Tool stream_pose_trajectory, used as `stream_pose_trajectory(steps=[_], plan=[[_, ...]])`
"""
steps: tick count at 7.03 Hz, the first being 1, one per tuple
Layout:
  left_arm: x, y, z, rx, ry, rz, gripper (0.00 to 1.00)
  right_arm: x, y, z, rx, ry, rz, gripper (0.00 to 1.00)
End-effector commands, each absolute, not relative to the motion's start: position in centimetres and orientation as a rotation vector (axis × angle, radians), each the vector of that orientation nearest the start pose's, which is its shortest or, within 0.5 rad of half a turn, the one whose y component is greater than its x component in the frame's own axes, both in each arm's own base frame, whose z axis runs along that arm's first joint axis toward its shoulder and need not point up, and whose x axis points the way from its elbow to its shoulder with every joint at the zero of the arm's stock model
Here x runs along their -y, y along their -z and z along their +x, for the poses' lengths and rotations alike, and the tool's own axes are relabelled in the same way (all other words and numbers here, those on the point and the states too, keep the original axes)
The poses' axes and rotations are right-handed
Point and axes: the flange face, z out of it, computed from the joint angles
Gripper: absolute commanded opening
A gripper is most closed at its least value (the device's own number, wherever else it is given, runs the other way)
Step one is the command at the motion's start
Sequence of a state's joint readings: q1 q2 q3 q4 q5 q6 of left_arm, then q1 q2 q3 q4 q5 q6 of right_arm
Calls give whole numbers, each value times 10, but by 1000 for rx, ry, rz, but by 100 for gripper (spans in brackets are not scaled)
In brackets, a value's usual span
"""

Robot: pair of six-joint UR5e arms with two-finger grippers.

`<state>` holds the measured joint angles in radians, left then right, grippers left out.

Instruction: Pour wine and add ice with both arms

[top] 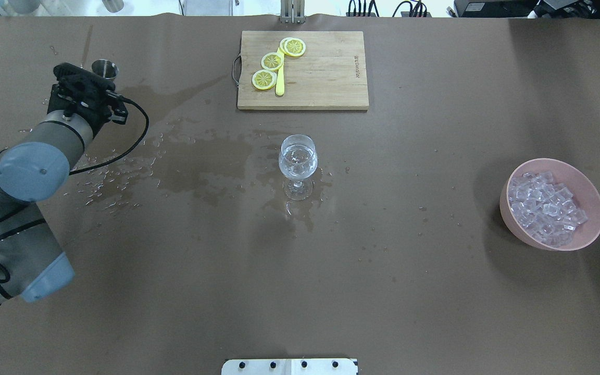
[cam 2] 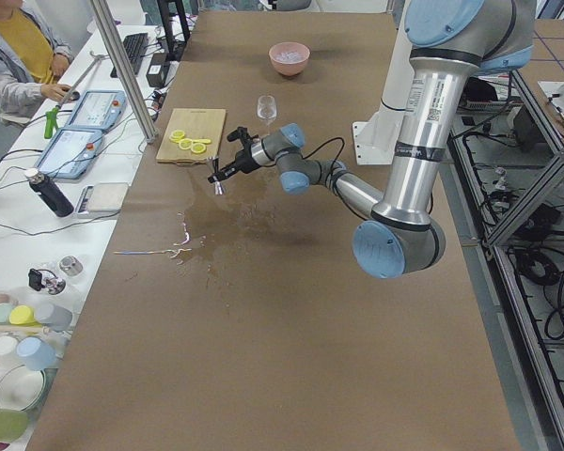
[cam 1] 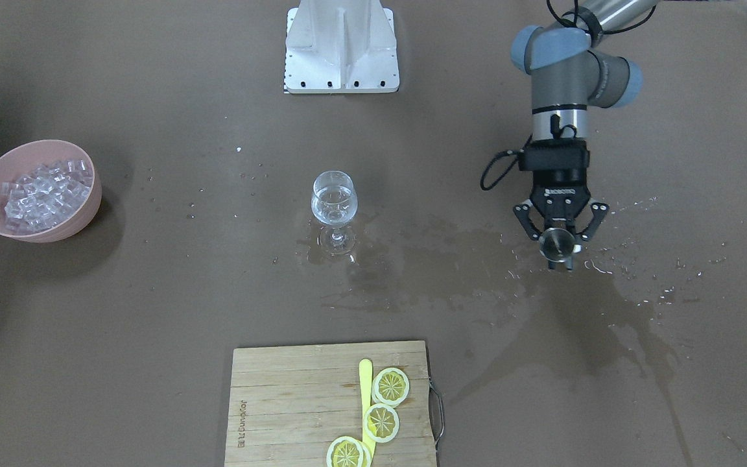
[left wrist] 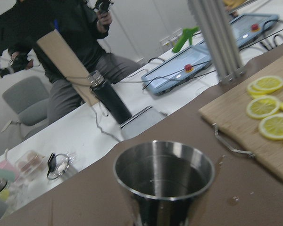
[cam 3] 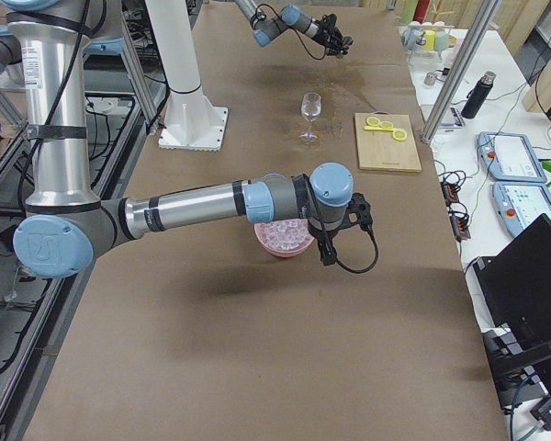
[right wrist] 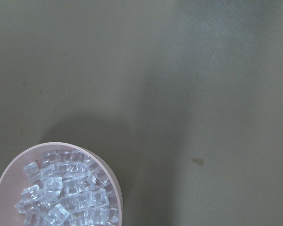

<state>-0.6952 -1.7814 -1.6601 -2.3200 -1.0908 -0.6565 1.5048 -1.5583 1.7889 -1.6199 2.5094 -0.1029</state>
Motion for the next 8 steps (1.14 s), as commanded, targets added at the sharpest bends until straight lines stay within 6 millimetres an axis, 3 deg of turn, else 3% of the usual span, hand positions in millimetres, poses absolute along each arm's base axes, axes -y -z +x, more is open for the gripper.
stream_pose_trajectory(steps=[1, 2, 4, 5, 6, 7, 8], plan=[[536, -555, 288, -609, 185, 1026, 0, 505, -525, 21, 911, 253, 214, 100], [544, -588, 272, -611, 190, 1011, 0, 504, -516, 22, 903, 257, 229, 100], [579, -608, 185, -583, 294, 973, 0, 499, -509, 24, 877, 254, 244, 100], [580, -624, 176, -590, 352, 931, 0, 499, -509, 24, 874, 248, 242, 100], [579, -629, 178, -610, 420, 913, 0, 499, -508, 24, 875, 242, 241, 100], [586, -628, 173, -542, 484, 974, 0, 500, -510, 25, 873, 238, 236, 100], [593, -615, 188, -564, 524, 990, 0, 499, -509, 24, 876, 232, 234, 100]])
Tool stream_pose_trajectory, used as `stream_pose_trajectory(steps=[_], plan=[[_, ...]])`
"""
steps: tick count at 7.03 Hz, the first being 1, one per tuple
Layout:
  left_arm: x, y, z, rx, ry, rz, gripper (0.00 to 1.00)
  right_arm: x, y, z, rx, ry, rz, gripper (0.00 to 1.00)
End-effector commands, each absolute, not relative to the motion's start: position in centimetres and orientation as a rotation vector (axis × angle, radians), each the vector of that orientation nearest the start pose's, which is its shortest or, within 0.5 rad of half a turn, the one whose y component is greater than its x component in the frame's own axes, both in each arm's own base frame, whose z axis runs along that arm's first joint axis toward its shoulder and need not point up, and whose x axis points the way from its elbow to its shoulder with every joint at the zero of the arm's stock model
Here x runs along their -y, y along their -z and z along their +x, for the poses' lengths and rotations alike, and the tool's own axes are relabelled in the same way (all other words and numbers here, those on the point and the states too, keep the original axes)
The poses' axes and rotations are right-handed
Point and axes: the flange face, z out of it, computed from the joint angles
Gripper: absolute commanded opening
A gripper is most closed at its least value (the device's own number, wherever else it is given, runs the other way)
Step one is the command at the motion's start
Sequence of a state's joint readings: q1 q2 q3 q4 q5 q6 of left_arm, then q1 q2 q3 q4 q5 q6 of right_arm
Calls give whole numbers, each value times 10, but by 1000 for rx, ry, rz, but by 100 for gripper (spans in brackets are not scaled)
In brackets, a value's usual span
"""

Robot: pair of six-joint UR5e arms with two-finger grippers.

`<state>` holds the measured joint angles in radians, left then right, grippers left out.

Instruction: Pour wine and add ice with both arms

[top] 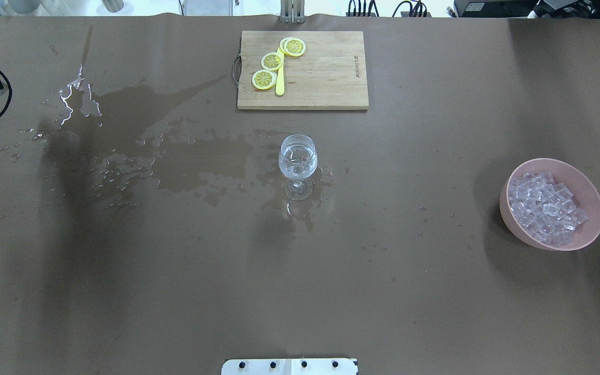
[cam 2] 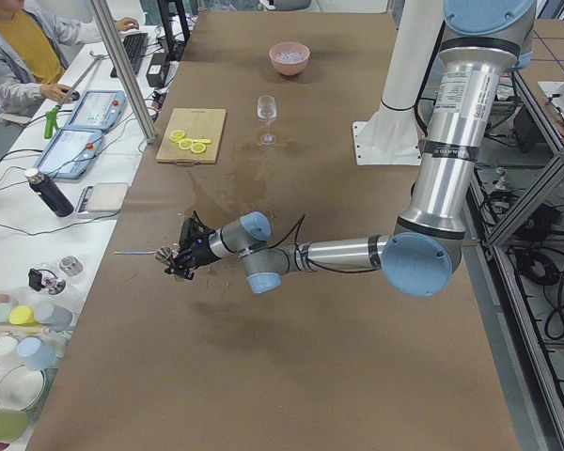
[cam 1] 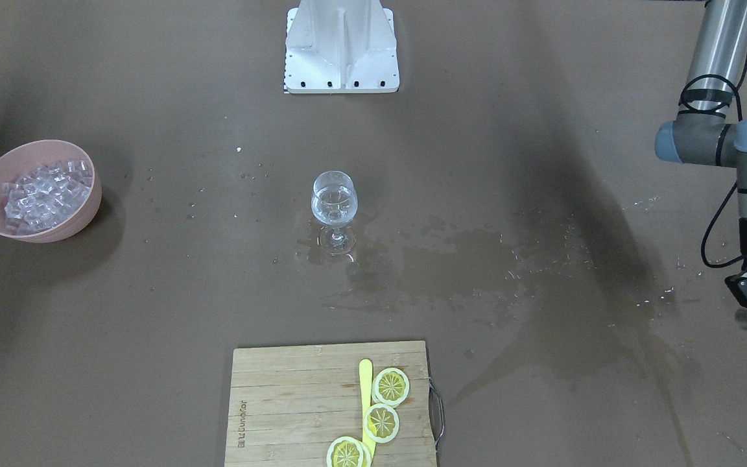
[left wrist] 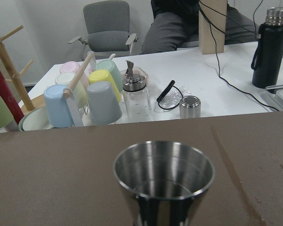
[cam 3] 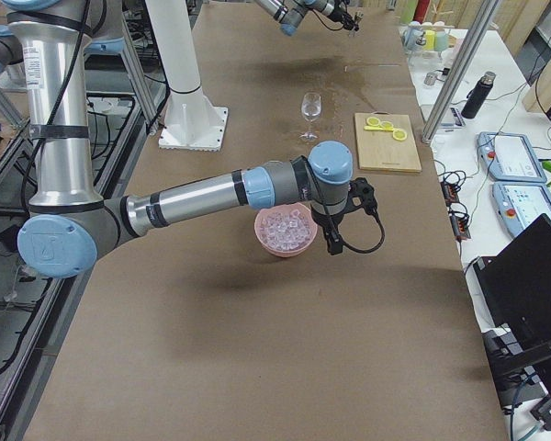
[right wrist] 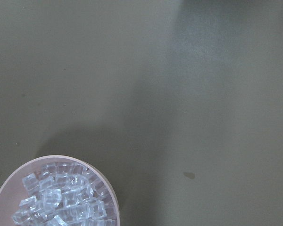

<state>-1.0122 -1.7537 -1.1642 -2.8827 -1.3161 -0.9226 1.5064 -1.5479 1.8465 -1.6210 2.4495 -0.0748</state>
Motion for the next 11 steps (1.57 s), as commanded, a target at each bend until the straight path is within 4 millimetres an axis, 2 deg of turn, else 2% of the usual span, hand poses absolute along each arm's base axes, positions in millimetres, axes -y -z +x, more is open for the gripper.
stream_pose_trajectory(steps=[1, 2, 4, 5, 11], plan=[[595, -624, 213, -539, 591, 1003, 0, 500, -509, 24, 876, 231, 233, 100], [594, -617, 232, -548, 588, 1016, 0, 499, -509, 24, 876, 231, 235, 100], [593, -620, 237, -573, 621, 995, 0, 499, -509, 24, 876, 231, 233, 100], [587, -626, 247, -575, 609, 981, 0, 499, -510, 25, 876, 229, 231, 100], [587, -638, 257, -564, 552, 874, 0, 497, -512, 24, 879, 227, 227, 100]])
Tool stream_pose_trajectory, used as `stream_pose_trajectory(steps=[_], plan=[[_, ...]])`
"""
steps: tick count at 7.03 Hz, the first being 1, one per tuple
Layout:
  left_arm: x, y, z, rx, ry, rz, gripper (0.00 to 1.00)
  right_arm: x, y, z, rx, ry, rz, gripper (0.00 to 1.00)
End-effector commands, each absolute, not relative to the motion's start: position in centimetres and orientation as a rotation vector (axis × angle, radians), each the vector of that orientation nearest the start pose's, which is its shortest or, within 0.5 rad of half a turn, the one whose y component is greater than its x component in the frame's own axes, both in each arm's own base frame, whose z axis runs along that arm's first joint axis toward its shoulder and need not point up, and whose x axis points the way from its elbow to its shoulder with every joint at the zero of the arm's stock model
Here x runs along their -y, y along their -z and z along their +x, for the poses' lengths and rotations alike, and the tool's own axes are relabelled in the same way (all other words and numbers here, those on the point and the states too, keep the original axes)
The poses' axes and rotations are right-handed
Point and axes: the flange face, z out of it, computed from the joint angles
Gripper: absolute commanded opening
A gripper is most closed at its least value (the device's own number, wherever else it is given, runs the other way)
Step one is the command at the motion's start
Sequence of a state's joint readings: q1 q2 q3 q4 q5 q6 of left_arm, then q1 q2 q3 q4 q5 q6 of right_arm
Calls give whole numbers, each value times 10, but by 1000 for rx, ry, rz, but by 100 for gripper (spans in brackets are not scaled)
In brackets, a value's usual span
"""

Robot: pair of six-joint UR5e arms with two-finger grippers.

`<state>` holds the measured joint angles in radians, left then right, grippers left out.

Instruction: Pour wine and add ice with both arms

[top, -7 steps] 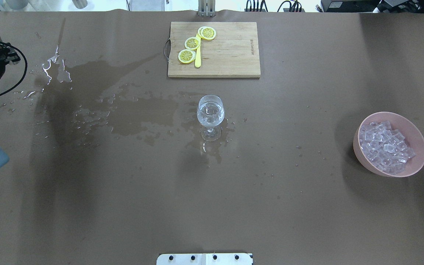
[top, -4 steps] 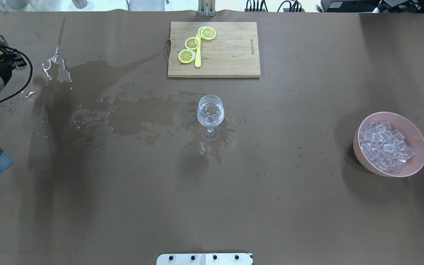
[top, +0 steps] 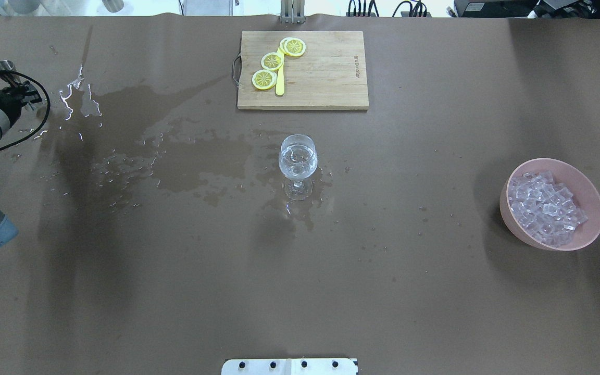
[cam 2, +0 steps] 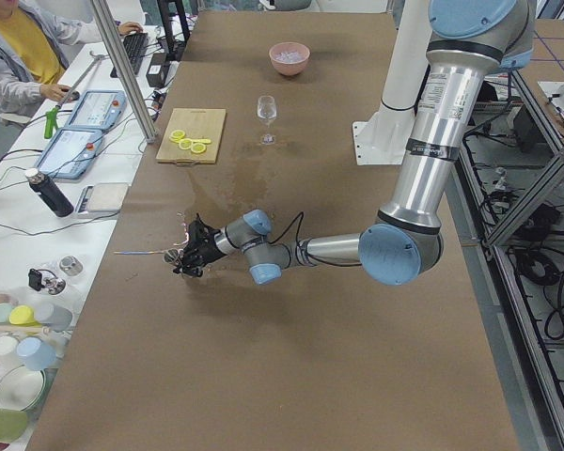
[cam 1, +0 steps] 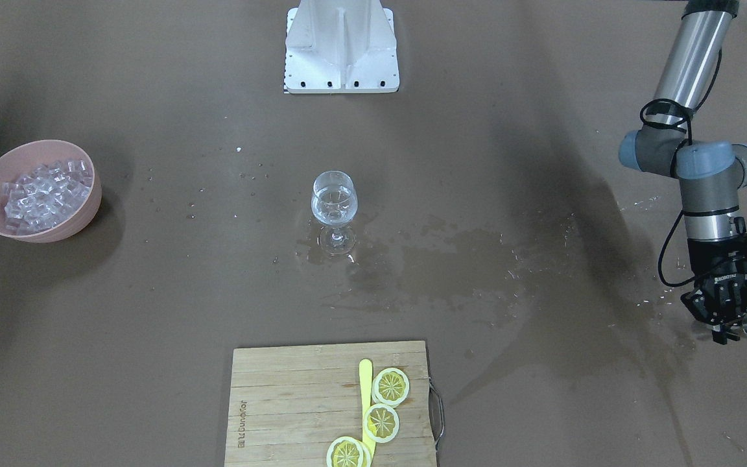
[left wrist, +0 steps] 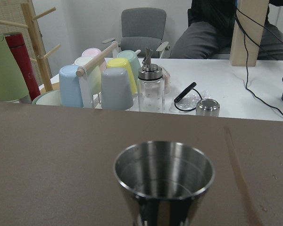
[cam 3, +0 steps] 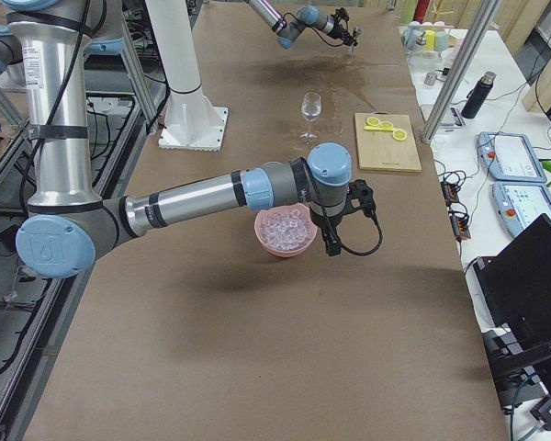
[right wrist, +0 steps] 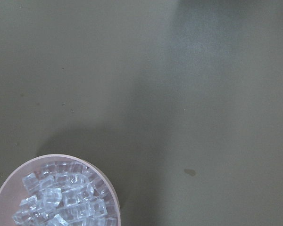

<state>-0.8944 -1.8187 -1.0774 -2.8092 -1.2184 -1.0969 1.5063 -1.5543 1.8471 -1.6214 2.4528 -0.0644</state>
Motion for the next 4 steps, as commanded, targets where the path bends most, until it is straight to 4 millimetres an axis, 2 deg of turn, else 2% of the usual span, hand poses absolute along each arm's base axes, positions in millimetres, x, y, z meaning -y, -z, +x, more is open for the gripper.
stream_pose_trajectory(steps=[1, 2, 3, 4], plan=[[587, -638, 257, -564, 551, 875, 0, 497, -512, 24, 879, 227, 227, 100], [586, -638, 257, -564, 550, 873, 0, 497, -512, 24, 879, 225, 226, 100], [586, -638, 258, -567, 548, 872, 43, 497, -512, 24, 880, 227, 225, 100], [584, -635, 258, -588, 537, 860, 98, 497, -512, 24, 881, 226, 226, 100]])
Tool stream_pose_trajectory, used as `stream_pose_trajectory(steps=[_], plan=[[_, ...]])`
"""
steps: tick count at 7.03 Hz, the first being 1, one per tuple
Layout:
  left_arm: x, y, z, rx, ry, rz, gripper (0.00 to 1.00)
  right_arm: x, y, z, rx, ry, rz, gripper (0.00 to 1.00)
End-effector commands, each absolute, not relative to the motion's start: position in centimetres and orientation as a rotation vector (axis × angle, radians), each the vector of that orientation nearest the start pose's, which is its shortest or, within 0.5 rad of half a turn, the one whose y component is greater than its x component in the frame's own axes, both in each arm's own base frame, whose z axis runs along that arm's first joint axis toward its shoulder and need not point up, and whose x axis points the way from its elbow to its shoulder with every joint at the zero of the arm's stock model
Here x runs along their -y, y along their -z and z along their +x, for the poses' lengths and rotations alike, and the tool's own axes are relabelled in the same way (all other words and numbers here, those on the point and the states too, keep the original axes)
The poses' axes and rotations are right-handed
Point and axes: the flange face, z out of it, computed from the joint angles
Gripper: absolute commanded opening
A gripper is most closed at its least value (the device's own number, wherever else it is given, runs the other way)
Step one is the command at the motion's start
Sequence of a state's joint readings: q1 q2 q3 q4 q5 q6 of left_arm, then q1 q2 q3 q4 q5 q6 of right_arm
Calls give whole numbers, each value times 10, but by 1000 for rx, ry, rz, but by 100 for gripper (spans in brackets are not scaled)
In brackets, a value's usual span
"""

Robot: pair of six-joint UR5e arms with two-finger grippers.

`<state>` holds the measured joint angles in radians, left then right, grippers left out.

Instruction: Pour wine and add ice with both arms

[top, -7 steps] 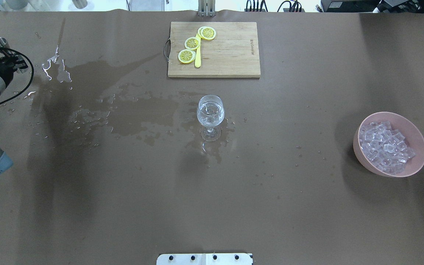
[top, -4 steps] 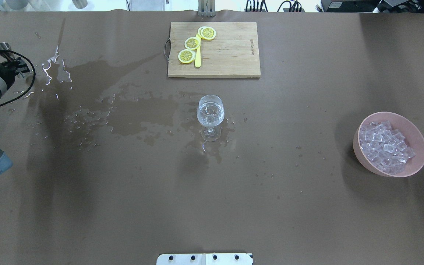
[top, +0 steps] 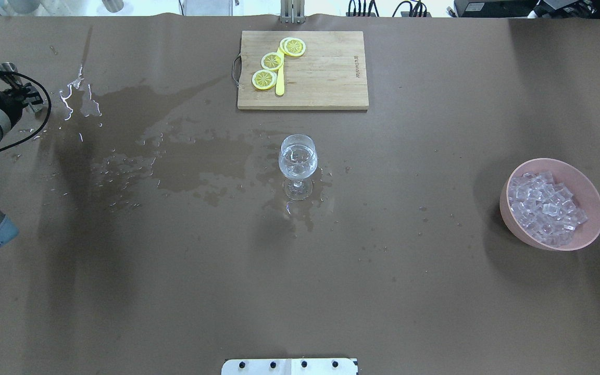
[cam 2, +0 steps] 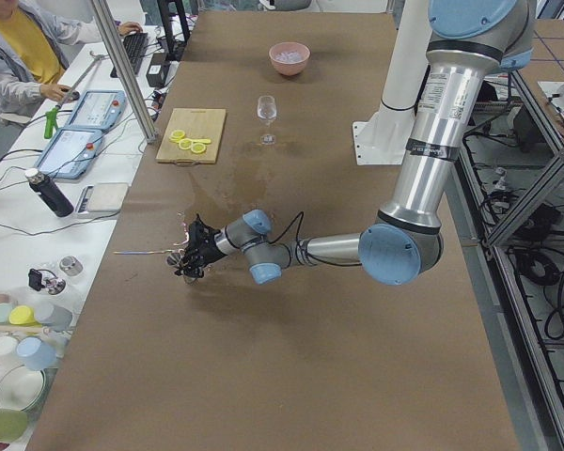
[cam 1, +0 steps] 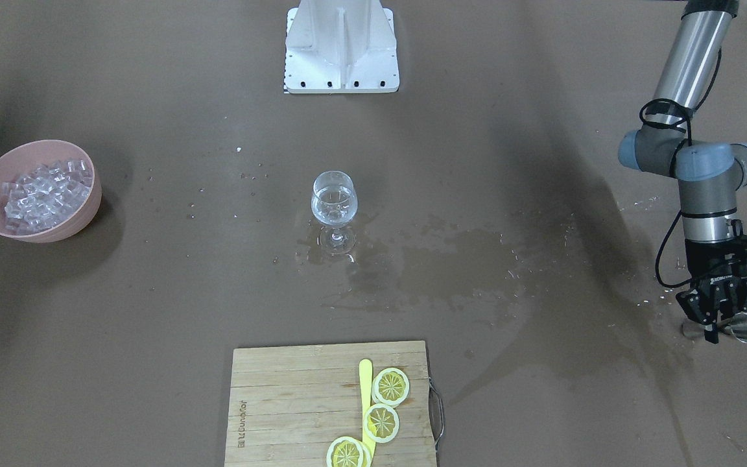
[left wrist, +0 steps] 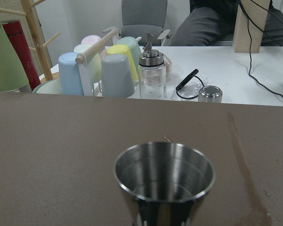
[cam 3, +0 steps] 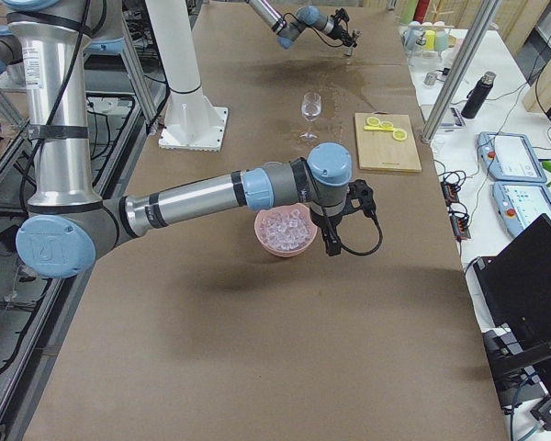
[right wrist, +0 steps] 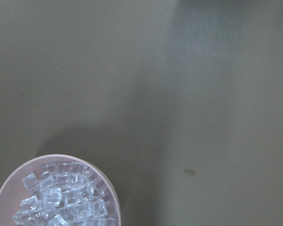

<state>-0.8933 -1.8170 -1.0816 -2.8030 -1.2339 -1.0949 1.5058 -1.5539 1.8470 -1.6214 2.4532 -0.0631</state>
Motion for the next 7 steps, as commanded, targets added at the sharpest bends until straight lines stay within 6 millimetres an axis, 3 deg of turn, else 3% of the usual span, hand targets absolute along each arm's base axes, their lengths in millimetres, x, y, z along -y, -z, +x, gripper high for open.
stream_pose_trajectory(steps=[1, 2, 3, 7], plan=[[581, -636, 259, -600, 521, 845, 98, 497, -512, 24, 881, 225, 226, 100], [579, -633, 261, -640, 494, 816, 98, 497, -511, 24, 882, 226, 227, 100], [565, -632, 255, -666, 426, 797, 98, 497, -511, 24, 882, 226, 226, 100], [514, -625, 197, -802, 350, 674, 98, 497, -511, 23, 886, 226, 225, 100]])
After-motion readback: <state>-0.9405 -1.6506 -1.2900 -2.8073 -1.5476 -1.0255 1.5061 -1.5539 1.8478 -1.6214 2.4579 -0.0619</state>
